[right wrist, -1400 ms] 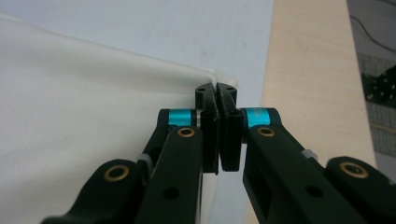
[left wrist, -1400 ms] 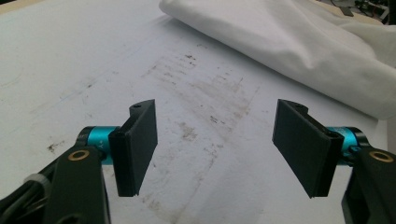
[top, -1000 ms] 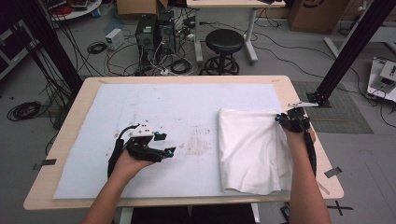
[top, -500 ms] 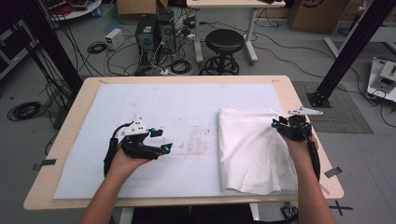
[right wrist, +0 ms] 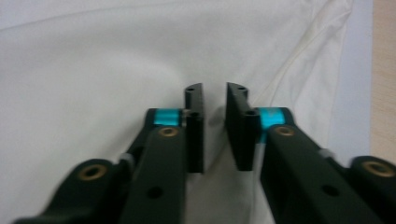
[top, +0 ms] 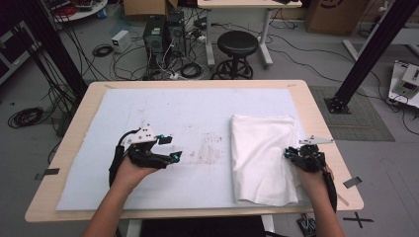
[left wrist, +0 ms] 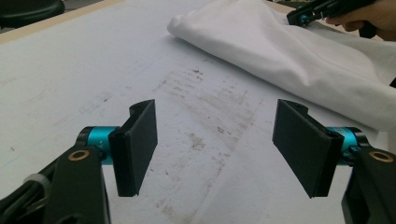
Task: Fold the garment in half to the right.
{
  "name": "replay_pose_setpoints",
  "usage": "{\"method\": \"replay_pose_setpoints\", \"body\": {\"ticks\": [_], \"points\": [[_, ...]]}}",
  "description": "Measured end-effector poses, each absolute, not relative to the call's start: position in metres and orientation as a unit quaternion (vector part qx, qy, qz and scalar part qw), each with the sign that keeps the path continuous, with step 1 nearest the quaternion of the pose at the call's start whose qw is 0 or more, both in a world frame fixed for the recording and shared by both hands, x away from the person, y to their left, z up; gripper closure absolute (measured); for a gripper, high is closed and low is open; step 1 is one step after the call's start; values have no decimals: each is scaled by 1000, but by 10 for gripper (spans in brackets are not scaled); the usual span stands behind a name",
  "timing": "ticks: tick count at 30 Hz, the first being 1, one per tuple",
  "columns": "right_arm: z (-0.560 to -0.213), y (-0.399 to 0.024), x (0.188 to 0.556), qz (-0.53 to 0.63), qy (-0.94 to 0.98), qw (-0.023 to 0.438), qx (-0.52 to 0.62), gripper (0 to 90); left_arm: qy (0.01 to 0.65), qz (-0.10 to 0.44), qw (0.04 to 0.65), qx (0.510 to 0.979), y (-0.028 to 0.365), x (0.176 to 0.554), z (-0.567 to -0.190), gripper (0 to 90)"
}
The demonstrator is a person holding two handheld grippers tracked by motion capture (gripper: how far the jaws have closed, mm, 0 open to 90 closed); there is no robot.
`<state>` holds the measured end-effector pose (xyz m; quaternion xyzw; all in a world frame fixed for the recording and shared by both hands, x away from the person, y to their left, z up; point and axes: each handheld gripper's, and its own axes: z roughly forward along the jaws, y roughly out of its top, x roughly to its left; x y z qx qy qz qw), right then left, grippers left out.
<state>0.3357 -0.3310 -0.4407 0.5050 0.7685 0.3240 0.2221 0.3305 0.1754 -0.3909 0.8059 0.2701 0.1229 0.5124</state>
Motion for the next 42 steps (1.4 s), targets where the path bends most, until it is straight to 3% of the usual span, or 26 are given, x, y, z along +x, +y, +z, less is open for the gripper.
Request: {"method": "replay_pose_setpoints", "body": {"ticks": [2,10,12,15,22,23,27,36,42], "points": [[-438,-333,334,323,768,226,505,900,269,122,513,806,175,331,-391,309],[-429,-341,328,339,759,233,504,897,273,125,518,801,179,331,-389,310],[-428,-342,325,344,749,245,510,721,272,125,518,801,180,331,-389,309],[-425,-345,324,356,741,236,518,643,272,128,518,801,181,332,-388,310],[-431,-342,322,353,751,214,516,628,272,131,518,800,182,331,-388,310],[-433,-341,323,351,755,207,514,643,272,132,517,801,182,331,-388,310],[-441,-335,323,337,774,198,499,868,271,131,519,800,181,330,-387,310],[-415,-345,325,323,782,220,485,884,277,131,517,799,184,331,-389,310],[-441,-349,332,309,784,218,492,883,275,129,514,802,182,331,-390,310]]}}
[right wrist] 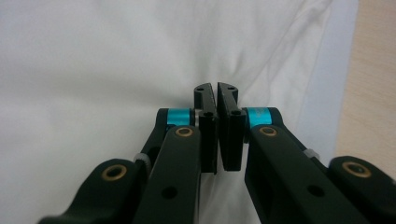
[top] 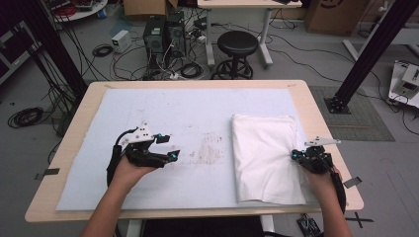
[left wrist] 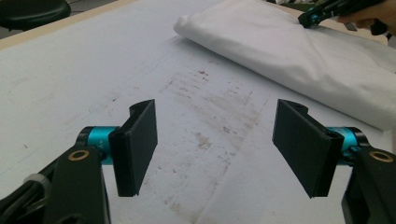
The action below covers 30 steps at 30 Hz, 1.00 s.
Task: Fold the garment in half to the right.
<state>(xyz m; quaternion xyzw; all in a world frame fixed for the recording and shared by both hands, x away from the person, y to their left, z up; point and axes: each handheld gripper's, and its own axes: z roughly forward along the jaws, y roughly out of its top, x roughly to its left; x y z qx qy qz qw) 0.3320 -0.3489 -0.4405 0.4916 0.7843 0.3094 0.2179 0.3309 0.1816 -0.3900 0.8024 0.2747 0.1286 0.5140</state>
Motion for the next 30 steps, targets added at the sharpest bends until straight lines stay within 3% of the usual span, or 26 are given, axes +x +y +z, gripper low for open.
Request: {"method": "replay_pose_setpoints", "body": {"ticks": [3,4,6,12,20,24,30], "points": [[-441,-350,332,316,781,217,494,882,274,129,514,803,182,331,-391,309],[-434,-352,329,318,774,233,496,773,277,129,514,801,183,331,-391,309],[-429,-353,327,322,771,232,497,741,276,129,513,802,184,332,-391,310],[-415,-353,310,347,766,235,488,729,276,131,515,801,184,331,-390,310],[-432,-354,289,339,771,201,500,636,276,131,517,800,184,331,-389,310],[-442,-353,279,334,783,195,487,872,274,131,516,801,184,331,-389,310],[-424,-357,281,307,792,225,478,887,272,129,514,804,181,331,-391,309]]}}
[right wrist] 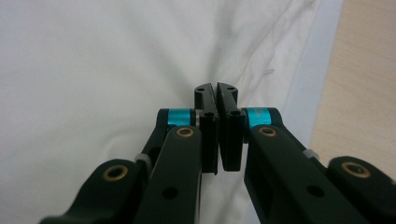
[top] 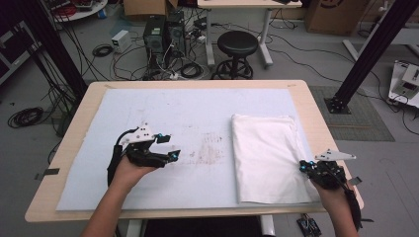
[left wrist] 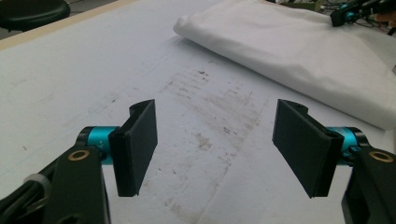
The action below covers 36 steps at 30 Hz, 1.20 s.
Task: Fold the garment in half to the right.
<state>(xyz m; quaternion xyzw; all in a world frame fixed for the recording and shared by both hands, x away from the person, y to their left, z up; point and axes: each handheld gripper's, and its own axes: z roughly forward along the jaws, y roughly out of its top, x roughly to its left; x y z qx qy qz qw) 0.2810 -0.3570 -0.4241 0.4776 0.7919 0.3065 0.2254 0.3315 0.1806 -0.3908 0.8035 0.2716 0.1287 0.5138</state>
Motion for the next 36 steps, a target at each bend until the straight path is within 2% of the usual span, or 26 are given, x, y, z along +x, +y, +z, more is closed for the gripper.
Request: {"method": "replay_pose_setpoints", "body": {"ticks": [3,5,6,7,9,10,15,20,26,36], "points": [[-432,-355,284,290,800,224,475,886,273,128,514,804,181,332,-391,310],[-441,-357,286,302,795,222,478,855,276,129,516,801,183,332,-390,309],[-440,-358,286,304,792,221,482,822,276,131,516,800,185,332,-390,309],[-435,-359,287,310,782,226,491,744,276,131,518,799,185,332,-389,309],[-427,-361,288,320,774,235,494,707,277,133,517,799,186,332,-389,310],[-422,-361,290,326,769,241,494,661,277,134,517,798,187,333,-388,310],[-408,-358,300,348,755,255,494,597,277,136,520,796,188,332,-387,309],[-403,-349,322,359,750,264,488,536,275,137,519,797,189,332,-387,309],[-405,-338,369,365,740,272,496,458,276,138,520,797,189,335,-387,310],[-424,-339,434,329,728,263,541,502,282,141,515,797,193,337,-391,307]]}}
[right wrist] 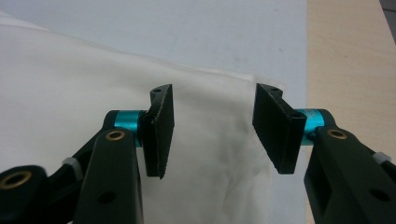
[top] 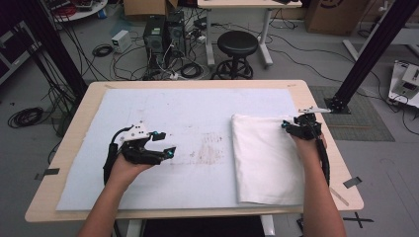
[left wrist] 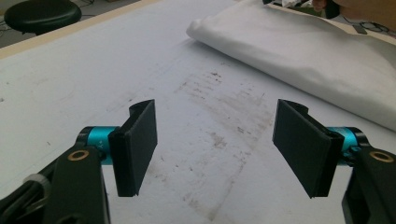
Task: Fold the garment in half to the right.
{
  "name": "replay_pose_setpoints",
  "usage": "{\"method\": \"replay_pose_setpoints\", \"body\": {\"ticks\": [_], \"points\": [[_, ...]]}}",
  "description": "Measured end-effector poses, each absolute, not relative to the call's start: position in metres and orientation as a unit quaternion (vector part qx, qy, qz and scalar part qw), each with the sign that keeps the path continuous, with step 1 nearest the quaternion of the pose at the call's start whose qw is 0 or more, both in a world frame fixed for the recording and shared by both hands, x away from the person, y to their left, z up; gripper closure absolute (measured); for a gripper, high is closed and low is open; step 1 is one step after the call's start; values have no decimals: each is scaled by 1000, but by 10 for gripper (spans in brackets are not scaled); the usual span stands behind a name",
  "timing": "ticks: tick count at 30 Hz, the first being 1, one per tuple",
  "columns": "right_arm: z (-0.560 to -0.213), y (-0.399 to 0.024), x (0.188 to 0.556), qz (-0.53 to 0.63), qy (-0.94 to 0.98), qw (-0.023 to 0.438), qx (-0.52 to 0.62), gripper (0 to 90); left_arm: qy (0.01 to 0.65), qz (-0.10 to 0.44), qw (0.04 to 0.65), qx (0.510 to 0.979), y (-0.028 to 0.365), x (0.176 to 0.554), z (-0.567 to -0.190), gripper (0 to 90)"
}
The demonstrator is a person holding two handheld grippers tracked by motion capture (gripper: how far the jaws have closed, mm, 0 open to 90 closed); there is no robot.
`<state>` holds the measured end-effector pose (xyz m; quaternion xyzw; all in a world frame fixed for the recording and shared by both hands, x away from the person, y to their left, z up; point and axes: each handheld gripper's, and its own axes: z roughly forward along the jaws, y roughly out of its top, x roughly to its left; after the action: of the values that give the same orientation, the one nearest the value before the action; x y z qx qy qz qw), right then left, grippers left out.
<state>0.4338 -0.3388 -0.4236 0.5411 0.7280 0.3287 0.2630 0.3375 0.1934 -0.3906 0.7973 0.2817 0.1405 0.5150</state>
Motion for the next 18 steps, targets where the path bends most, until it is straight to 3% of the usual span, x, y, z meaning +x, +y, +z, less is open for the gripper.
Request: {"method": "replay_pose_setpoints", "body": {"ticks": [9,18], "points": [[-444,-342,454,295,729,265,557,560,286,142,509,799,195,338,-394,306],[-428,-344,441,306,721,278,556,482,289,149,513,794,199,338,-389,306]]}}
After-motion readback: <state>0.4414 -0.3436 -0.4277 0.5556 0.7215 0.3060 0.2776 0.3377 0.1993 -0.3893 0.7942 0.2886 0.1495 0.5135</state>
